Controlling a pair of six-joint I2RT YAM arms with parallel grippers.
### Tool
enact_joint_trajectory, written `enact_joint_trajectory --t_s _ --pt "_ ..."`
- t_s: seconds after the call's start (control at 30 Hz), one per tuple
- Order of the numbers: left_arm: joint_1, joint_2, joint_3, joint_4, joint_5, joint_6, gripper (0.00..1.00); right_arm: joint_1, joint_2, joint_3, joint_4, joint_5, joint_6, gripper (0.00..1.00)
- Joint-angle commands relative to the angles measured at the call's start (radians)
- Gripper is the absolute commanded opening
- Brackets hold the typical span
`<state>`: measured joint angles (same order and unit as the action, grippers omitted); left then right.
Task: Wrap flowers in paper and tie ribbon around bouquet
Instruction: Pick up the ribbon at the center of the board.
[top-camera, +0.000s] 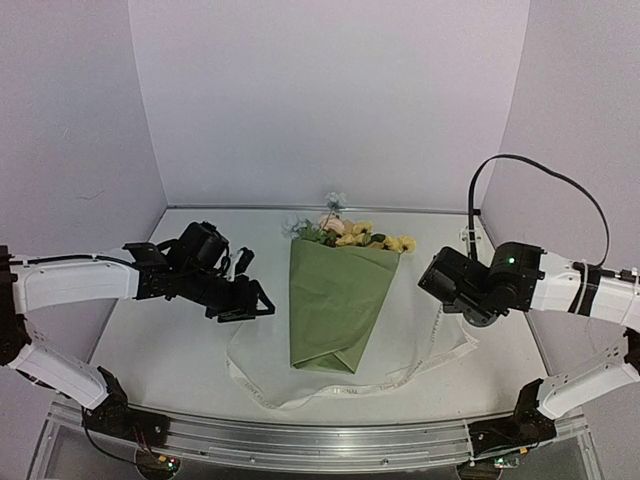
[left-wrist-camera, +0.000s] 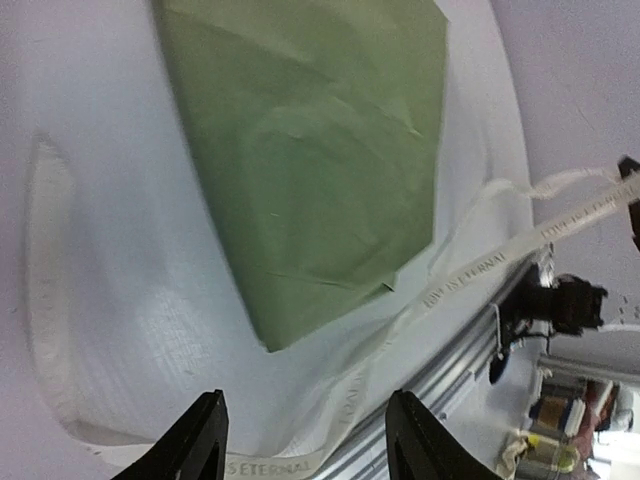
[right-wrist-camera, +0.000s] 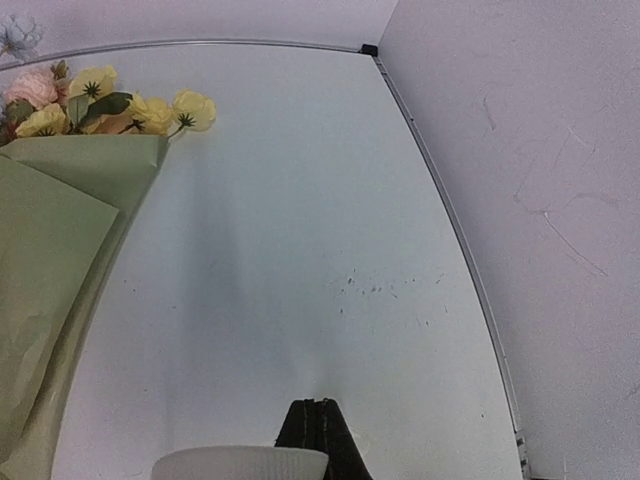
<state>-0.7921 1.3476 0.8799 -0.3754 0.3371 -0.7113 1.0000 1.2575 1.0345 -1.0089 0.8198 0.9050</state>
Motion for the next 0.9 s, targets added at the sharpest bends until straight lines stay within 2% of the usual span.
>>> enact_joint_trajectory --t_s 0.0,0.2,0.47,0.57,0.67,0.8,0.83,0.87 --pt "0.007 -0.051 -0.01 -0.248 -0.448 -0.219 0.53 0.0 0.049 0.043 -0.033 -0.033 0.068 0.0" --pt "-0.002 0.017 -0.14 -0.147 -0.365 -0.273 0.5 0.001 0.038 0.002 0.022 -0.061 0.063 0.0" --pt "-0.06 0.14 -0.112 -0.122 -0.372 -0.325 0.52 0.0 -0.004 -0.048 0.072 -0.082 0.04 0.0" --pt "-0.088 0.197 -0.082 -0.146 -0.397 -0.326 0.49 0.001 -0.019 -0.062 0.081 -0.078 0.043 0.0" --pt "-0.116 0.245 -0.057 -0.166 -0.429 -0.332 0.36 0.001 -0.04 -0.077 0.086 -0.068 0.05 0.0" --pt "-0.126 0.242 -0.035 -0.202 -0.495 -0.353 0.06 -0.002 -0.078 -0.086 0.088 -0.035 0.043 0.01" --pt "-0.125 0.222 -0.019 -0.228 -0.525 -0.353 0.01 -0.006 -0.091 -0.084 0.088 -0.022 0.033 0.02" --pt "-0.124 0.187 0.014 -0.268 -0.57 -0.346 0.0 -0.02 -0.11 -0.076 0.088 -0.011 0.013 0.02"
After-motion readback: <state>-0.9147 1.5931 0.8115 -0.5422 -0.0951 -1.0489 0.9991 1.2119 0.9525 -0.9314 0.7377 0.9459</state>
